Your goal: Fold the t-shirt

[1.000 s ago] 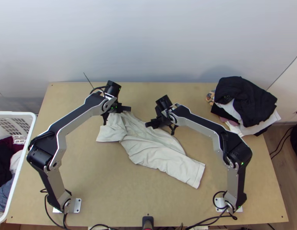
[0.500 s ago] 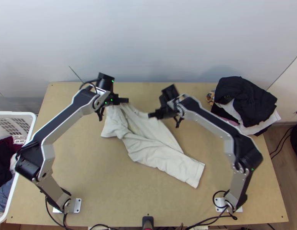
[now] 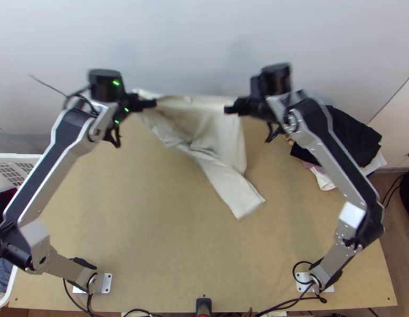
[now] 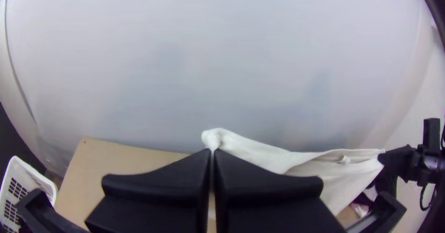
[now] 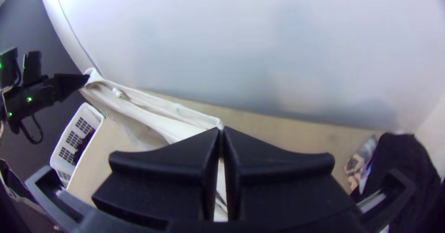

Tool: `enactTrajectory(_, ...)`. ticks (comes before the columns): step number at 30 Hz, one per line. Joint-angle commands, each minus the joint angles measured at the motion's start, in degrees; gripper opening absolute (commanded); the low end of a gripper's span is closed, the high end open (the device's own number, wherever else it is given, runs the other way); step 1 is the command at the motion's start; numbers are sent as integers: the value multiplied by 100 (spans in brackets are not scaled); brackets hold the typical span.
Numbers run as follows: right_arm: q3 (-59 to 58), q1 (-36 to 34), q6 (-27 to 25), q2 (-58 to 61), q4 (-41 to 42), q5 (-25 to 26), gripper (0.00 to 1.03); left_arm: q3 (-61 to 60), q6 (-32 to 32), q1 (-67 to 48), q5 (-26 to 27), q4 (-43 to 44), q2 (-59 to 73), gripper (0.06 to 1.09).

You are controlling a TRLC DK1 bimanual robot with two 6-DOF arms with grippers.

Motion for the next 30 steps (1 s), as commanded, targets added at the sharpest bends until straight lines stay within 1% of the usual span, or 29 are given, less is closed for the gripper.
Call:
enactTrajectory(1,1236,162,-767,-318,-106,1106,3,991,46,212,-214,4,-383,10)
enactTrajectory(6,1263,601,-1540,-643,430,1976,3,1659,152,177,-249,-5,-523,9)
enactTrajectory(8,1254,742,-1830,-775,685,2319,3,1826,213,142,-354,-5,-576,9)
enactTrajectory(10,1254,838,-2147,-889,1001,2565,3,2010,275,124,-442,-5,-620,10)
enactTrajectory(12,1192,953,-2569,-1047,1371,2811,3,2247,389,98,-557,56,-664,10)
enactTrajectory(13,1157,1014,-2806,-1118,1599,2899,3,2309,503,72,-671,171,-699,10)
enactTrajectory(18,1105,1436,-4028,-1372,2724,3295,3,2318,1567,-166,-1295,1217,-963,10)
enactTrajectory(21,1105,1805,-4564,-1416,3049,3453,3,2318,1866,-183,-1506,1524,-1059,9)
enactTrajectory(24,1096,2157,-4783,-1425,3111,3514,3,2309,1980,-139,-1884,1779,-1112,9)
enactTrajectory(27,1087,2517,-4950,-1408,3128,3549,3,2300,2138,10,-2095,2016,-1174,9)
enactTrajectory(29,1087,2763,-5047,-1390,3146,3558,3,2300,2191,221,-2200,2306,-1209,9)
enactTrajectory(30,1087,2860,-5100,-1372,3146,3567,3,2300,2314,265,-2270,2465,-1226,10)
